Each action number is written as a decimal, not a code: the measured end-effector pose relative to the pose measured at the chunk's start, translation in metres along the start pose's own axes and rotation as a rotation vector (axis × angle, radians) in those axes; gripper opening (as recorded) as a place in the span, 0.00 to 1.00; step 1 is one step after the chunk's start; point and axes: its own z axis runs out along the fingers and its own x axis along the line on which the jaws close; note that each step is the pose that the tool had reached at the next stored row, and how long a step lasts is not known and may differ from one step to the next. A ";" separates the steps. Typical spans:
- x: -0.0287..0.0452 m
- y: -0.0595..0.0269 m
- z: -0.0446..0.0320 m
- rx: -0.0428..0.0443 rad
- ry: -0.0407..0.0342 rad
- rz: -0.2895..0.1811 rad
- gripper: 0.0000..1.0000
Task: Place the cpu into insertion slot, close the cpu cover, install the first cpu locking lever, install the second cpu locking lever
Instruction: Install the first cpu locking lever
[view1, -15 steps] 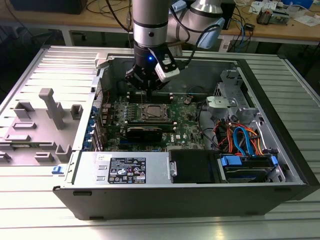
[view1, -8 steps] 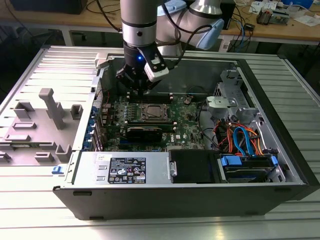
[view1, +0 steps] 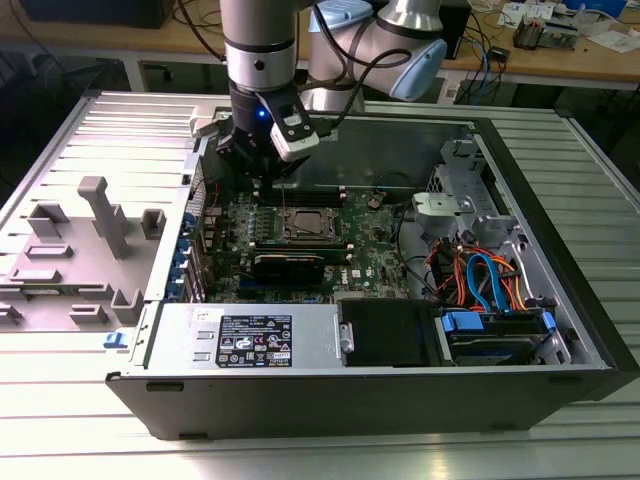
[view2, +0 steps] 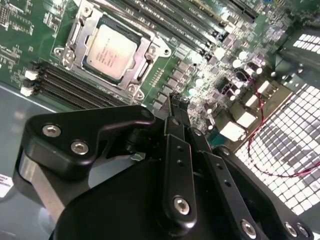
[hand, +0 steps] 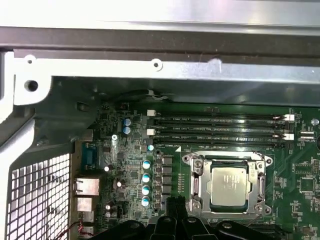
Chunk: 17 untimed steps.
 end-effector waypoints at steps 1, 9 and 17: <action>-0.0002 0.0054 0.0001 0.0006 -0.0002 0.000 0.11; -0.0007 0.0230 0.0002 0.0008 -0.0002 0.000 0.11; -0.0034 0.0284 0.0007 0.0009 -0.0001 0.000 0.11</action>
